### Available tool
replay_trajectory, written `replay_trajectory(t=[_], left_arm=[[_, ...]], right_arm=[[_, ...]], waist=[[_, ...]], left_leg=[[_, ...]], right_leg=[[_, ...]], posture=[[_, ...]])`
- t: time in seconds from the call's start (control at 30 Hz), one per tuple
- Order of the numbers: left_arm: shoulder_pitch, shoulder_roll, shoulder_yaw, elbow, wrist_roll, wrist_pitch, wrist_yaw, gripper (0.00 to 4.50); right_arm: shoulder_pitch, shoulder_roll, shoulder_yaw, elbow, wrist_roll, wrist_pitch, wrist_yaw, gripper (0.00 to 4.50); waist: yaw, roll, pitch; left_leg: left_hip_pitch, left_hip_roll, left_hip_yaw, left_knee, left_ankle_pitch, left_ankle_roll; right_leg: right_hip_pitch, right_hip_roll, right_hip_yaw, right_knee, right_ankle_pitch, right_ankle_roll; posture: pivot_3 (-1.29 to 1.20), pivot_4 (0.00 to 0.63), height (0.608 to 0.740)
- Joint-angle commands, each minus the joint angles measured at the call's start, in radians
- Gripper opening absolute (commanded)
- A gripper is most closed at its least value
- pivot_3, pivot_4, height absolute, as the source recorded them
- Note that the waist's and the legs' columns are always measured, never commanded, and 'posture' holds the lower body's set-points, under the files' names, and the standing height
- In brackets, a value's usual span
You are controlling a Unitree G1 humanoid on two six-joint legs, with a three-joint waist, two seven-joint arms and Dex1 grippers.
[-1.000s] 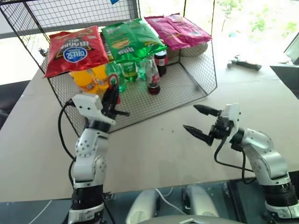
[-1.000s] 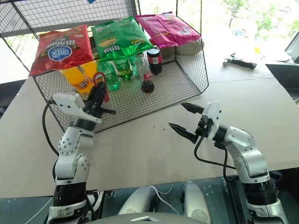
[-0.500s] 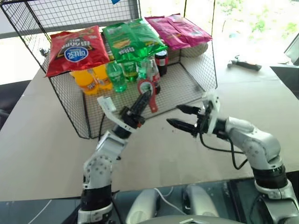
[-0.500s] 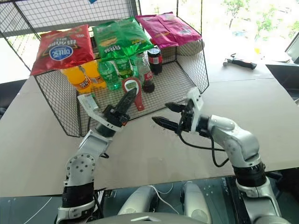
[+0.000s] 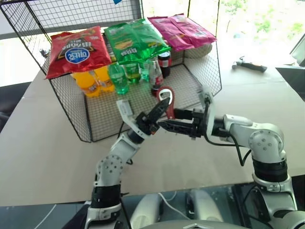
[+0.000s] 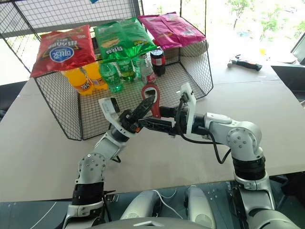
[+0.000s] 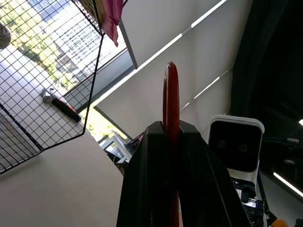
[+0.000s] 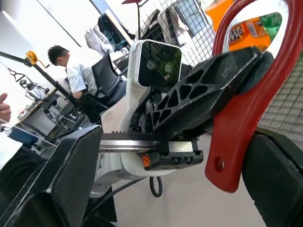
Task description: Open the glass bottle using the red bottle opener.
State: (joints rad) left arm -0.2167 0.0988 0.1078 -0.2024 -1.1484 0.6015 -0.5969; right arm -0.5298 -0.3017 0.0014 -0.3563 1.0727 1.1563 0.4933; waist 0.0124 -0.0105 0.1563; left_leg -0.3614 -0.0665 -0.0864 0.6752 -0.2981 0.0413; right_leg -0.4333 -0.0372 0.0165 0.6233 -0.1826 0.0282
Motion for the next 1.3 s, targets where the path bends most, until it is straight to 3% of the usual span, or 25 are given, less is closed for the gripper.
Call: replay_trajectory(t=[0.03, 0.3, 0.67, 0.77, 0.8, 0.87, 1.03, 1.17, 1.3], left_arm=[[0.002, -0.015, 0.003, -0.015, 0.004, -0.015, -0.020, 0.00], [0.021, -0.026, 0.011, -0.030, 0.009, -0.009, -0.033, 0.00], [0.029, -0.025, 0.025, -0.046, -0.038, 0.002, -0.069, 0.00], [0.011, -0.007, 0.031, -0.042, -0.002, -0.023, -0.094, 1.11], [0.006, 0.000, 0.031, -0.039, 0.007, -0.026, -0.098, 1.29], [0.000, 0.014, 0.030, -0.036, 0.020, -0.028, -0.107, 2.41], [-0.003, 0.084, -0.010, -0.085, 0.166, -0.083, -0.125, 4.42], [-0.037, 0.075, -0.049, -0.015, 0.506, -0.359, -0.024, 4.42], [-0.121, 0.073, -0.074, 0.165, 0.775, -0.560, 0.095, 4.42]], right_arm=[[-0.017, -0.008, -0.007, -0.022, 0.043, 0.019, 0.000, 3.70], [-0.022, -0.049, 0.023, -0.015, 0.044, 0.048, 0.033, 0.14], [-0.019, -0.047, -0.002, 0.012, 0.056, 0.059, 0.016, 0.06], [0.002, -0.032, -0.055, 0.033, 0.097, 0.067, -0.028, 0.00], [0.010, -0.032, -0.070, 0.036, 0.098, 0.063, -0.041, 0.00], [0.030, -0.041, -0.088, 0.034, 0.074, 0.038, -0.062, 0.00], [0.085, -0.082, -0.140, 0.013, -0.051, -0.076, -0.126, 0.00], [0.112, -0.060, -0.202, -0.009, -0.126, -0.218, -0.172, 0.00], [0.123, -0.067, -0.152, -0.013, -0.327, -0.384, -0.205, 0.00]], waist=[[0.001, 0.000, 0.000], [0.000, 0.000, 0.000], [0.000, 0.000, 0.000], [0.000, 0.000, 0.000], [0.000, 0.000, 0.000], [0.001, 0.000, 0.000], [0.002, 0.000, 0.000], [0.003, 0.000, 0.000], [0.003, 0.000, 0.000]], left_leg=[[0.000, 0.000, 0.000, 0.000, 0.000, 0.000], [0.000, 0.000, 0.000, 0.000, 0.000, 0.000], [-0.001, 0.000, 0.000, 0.000, 0.000, 0.000], [-0.001, 0.000, 0.000, 0.000, 0.000, 0.000], [-0.001, 0.000, 0.000, 0.000, 0.000, 0.000], [-0.001, 0.000, -0.001, -0.001, 0.000, 0.000], [-0.001, 0.000, 0.000, -0.001, 0.000, 0.000], [-0.001, 0.000, 0.000, -0.001, 0.000, 0.000], [0.000, 0.000, 0.001, -0.002, 0.000, 0.000]], right_leg=[[0.000, 0.000, 0.000, 0.000, 0.000, 0.000], [0.000, 0.000, 0.000, 0.000, 0.000, 0.000], [0.000, 0.000, 0.000, -0.001, 0.000, 0.000], [0.000, 0.000, 0.000, -0.001, 0.000, 0.000], [0.000, 0.000, 0.000, -0.001, 0.000, 0.000], [0.000, 0.000, 0.000, -0.001, 0.000, 0.000], [0.000, 0.000, 0.000, -0.002, 0.000, 0.000], [0.000, 0.000, 0.001, -0.002, 0.000, 0.000], [0.000, 0.000, 0.001, -0.002, 0.000, 0.000]], posture=[[0.00, 0.150, 0.735], [0.00, 0.150, 0.735], [0.00, 0.150, 0.735], [0.00, 0.150, 0.735], [0.00, 0.150, 0.735], [0.00, 0.150, 0.735], [0.00, 0.150, 0.735], [0.00, 0.150, 0.735], [0.00, 0.150, 0.735]])
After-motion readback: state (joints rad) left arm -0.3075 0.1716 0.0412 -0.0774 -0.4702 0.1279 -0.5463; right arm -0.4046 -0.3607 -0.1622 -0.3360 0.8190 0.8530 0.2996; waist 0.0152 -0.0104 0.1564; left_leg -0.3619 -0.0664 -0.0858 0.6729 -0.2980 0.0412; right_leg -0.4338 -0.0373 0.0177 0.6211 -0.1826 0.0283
